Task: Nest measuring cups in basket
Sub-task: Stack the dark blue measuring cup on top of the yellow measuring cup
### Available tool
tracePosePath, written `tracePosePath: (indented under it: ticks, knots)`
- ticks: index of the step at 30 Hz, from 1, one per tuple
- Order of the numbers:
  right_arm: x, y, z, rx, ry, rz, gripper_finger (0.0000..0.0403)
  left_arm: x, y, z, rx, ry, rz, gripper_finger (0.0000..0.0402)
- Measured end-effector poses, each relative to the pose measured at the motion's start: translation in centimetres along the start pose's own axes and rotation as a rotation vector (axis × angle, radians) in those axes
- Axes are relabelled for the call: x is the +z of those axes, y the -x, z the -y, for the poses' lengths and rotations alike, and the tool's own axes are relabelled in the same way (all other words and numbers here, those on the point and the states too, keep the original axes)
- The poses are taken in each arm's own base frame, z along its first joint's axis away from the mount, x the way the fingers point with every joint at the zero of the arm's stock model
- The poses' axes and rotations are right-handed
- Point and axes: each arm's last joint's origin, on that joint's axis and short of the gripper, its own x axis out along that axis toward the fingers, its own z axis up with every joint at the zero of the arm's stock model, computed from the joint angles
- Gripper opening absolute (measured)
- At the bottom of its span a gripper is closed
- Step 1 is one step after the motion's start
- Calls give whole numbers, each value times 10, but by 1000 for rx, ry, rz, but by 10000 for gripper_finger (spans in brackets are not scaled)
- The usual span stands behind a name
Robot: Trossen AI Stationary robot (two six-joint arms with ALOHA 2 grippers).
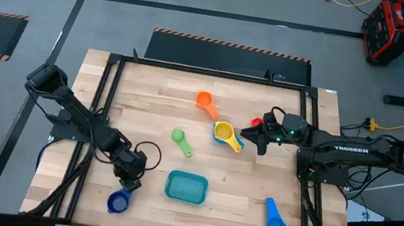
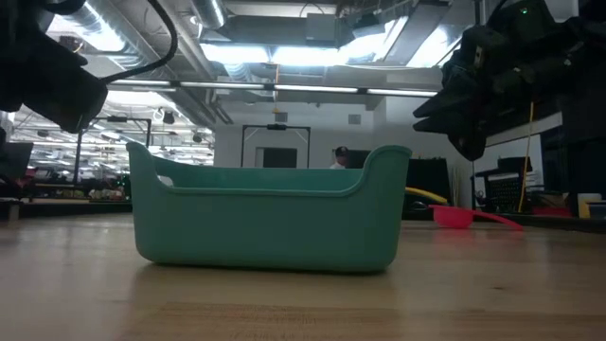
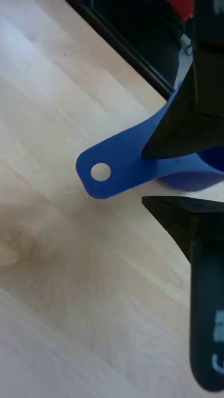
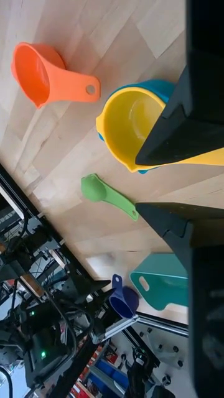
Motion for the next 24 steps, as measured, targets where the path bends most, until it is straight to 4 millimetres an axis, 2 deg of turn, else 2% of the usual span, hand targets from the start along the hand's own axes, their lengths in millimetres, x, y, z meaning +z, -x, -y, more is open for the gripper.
tracePosePath:
  ticks: [16,24]
  knots:
    - [0,0,0,0,0,0,111,1,0,3,-26,-2,15,98]
    - [0,0,0,0,0,0,111,2,0,9,-88,-67,30,98]
